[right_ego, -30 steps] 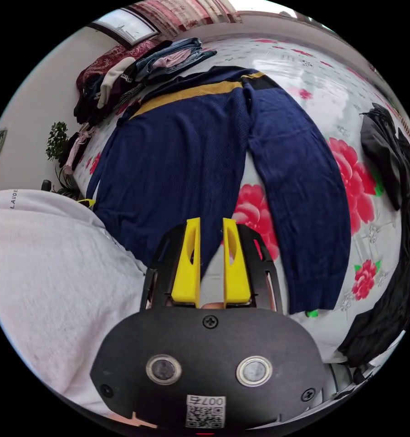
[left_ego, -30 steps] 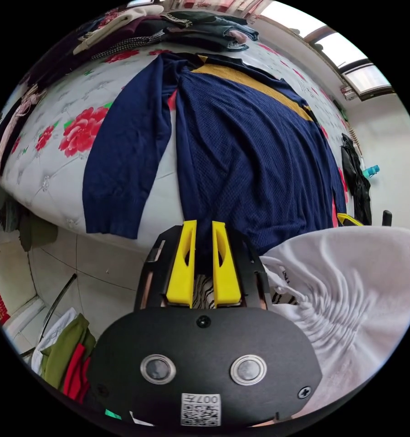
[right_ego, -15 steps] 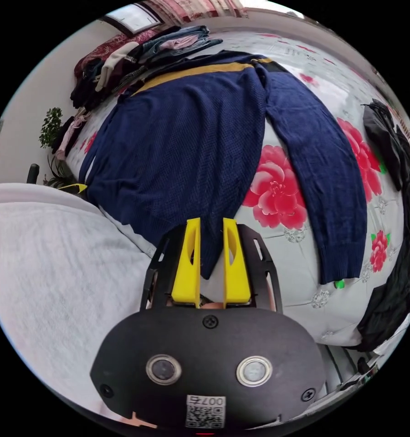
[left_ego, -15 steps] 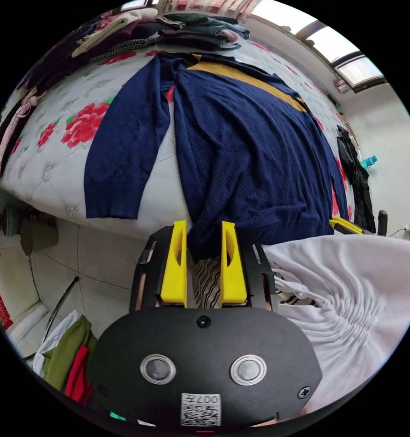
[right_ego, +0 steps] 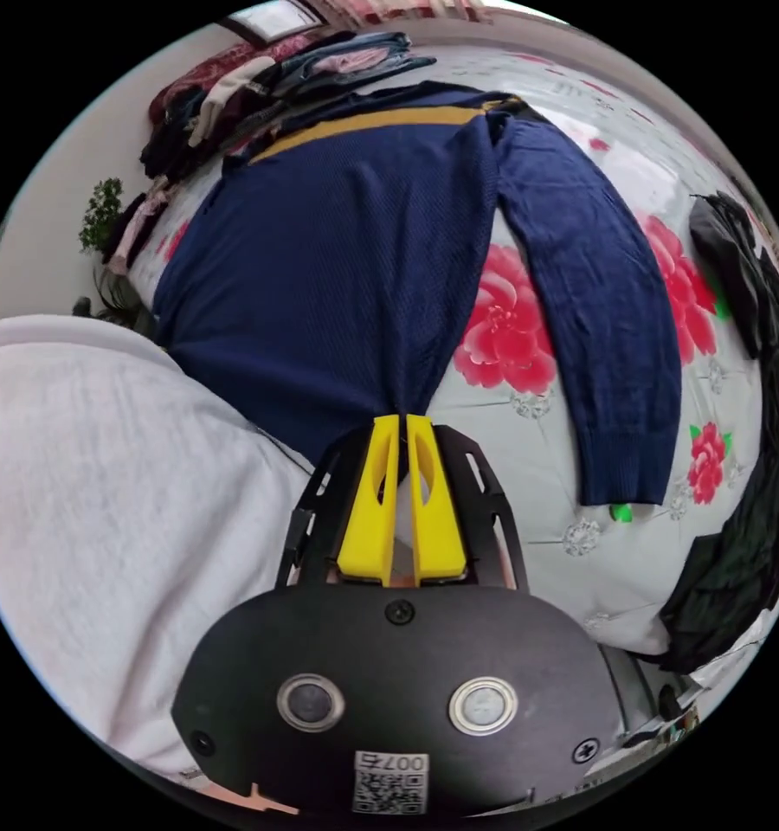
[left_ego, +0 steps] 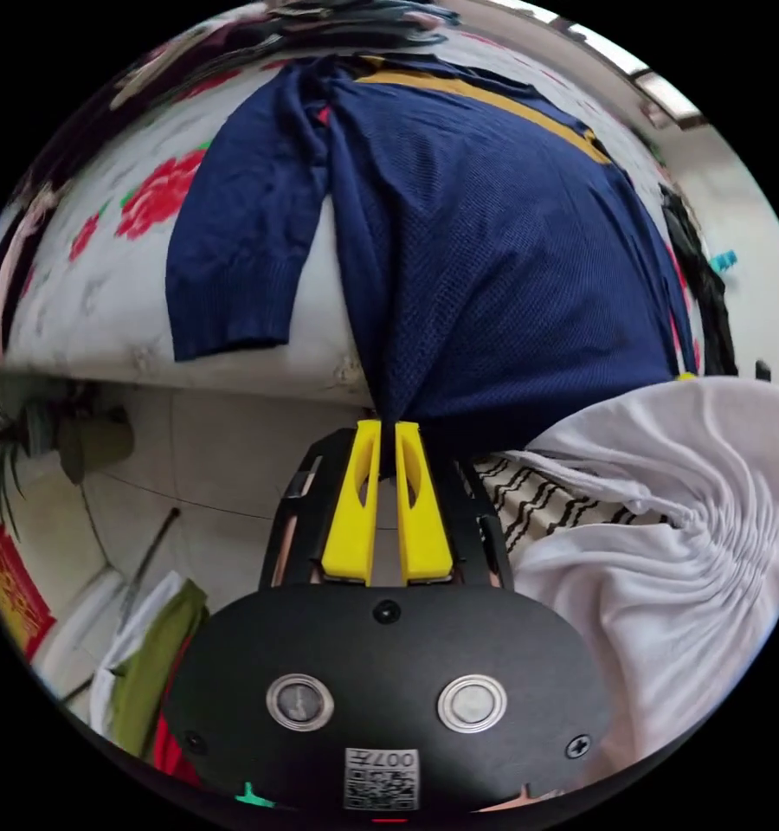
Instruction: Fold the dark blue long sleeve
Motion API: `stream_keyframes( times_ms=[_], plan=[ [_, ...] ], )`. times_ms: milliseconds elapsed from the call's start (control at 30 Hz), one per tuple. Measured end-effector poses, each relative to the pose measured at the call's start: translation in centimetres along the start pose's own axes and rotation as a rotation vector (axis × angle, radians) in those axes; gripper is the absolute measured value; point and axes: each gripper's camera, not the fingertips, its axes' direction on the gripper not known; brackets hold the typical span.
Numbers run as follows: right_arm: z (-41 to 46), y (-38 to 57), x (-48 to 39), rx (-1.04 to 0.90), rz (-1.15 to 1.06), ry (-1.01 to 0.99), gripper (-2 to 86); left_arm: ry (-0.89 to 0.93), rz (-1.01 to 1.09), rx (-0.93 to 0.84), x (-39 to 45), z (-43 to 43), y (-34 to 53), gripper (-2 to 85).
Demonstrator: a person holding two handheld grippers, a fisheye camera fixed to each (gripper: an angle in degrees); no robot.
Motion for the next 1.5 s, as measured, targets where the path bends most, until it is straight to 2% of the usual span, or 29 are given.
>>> stream_keyframes(
  times_ms=[100, 167, 267, 367, 400, 467, 533, 600, 667, 767, 867, 933, 1000, 1100, 1233, 1300, 1500],
  plan=[
    [-3.2, 0.5, 1.1, 0.180, 0.097, 0.071, 5.3, 0.053, -0.116, 0.050, -1.2, -0.6, 0.9, 4.8],
    [-4.5, 0.3, 3.0, 0.229, 0.187, 0.157, 6.8, 0.080, -0.175, 0.084, -2.1, -1.5, 1.2, 5.6],
    [-5.3, -0.2, 7.5, 0.222, 0.335, 0.261, 7.8, 0.073, -0.241, 0.116, -3.1, -2.6, 1.5, 5.8],
    [-3.9, -0.9, 11.2, 0.154, 0.428, 0.267, 7.3, 0.093, -0.328, 0.155, -4.0, -3.5, 2.0, 5.8],
    [-3.0, -1.2, 11.8, 0.103, 0.437, 0.264, 6.3, 0.101, -0.345, 0.165, -4.1, -3.6, 2.2, 5.7],
    [-3.2, -1.5, 11.0, 0.164, 0.390, 0.316, 3.5, 0.131, -0.409, 0.199, -4.4, -4.0, 2.7, 5.5],
    [-2.7, -2.5, 10.2, 0.101, 0.340, 0.375, 1.4, 0.141, -0.438, 0.210, -4.4, -4.2, 2.8, 5.2],
    [-3.2, -3.8, 10.2, 0.020, 0.236, 0.373, 0.5, 0.147, -0.444, 0.227, -4.1, -4.5, 2.8, 5.0],
    [-6.0, -3.7, 11.2, 0.056, 0.226, 0.452, 0.3, 0.157, -0.427, 0.234, -3.6, -5.0, 2.1, 4.6],
    [-12.9, -2.0, 15.7, 0.137, 0.338, 0.585, 0.3, 0.150, -0.370, 0.250, -3.0, -6.1, 0.6, 3.0],
    [-16.9, 0.0, 21.0, 0.092, 0.506, 0.669, 1.2, 0.145, -0.321, 0.264, -2.8, -7.3, -1.7, 2.9],
    [-18.3, 0.8, 23.1, 0.073, 0.580, 0.642, 2.3, 0.153, -0.292, 0.276, -2.8, -8.0, -3.4, 3.3],
    [-20.0, 0.9, 22.7, 0.194, 0.626, 0.590, 3.3, 0.155, -0.253, 0.288, -2.8, -8.6, -5.3, 3.7],
    [-19.7, -2.3, 19.0, 0.343, 0.500, 0.513, 4.2, 0.134, -0.170, 0.279, -2.8, -9.6, -9.1, 4.8],
    [-16.1, -11.2, 13.7, 0.324, 0.240, 0.432, 4.7, 0.077, -0.090, 0.275, -3.6, -10.4, -13.9, 5.0],
    [-13.9, -17.9, 10.5, 0.349, 0.063, 0.329, 5.0, 0.090, -0.066, 0.288, -4.1, -10.8, -15.8, 5.2],
    [-8.2, -34.4, 6.3, 0.300, -0.187, 0.163, 5.9, 0.084, 0.007, 0.321, -5.0, -11.9, -22.0, 5.7]
  ],
)
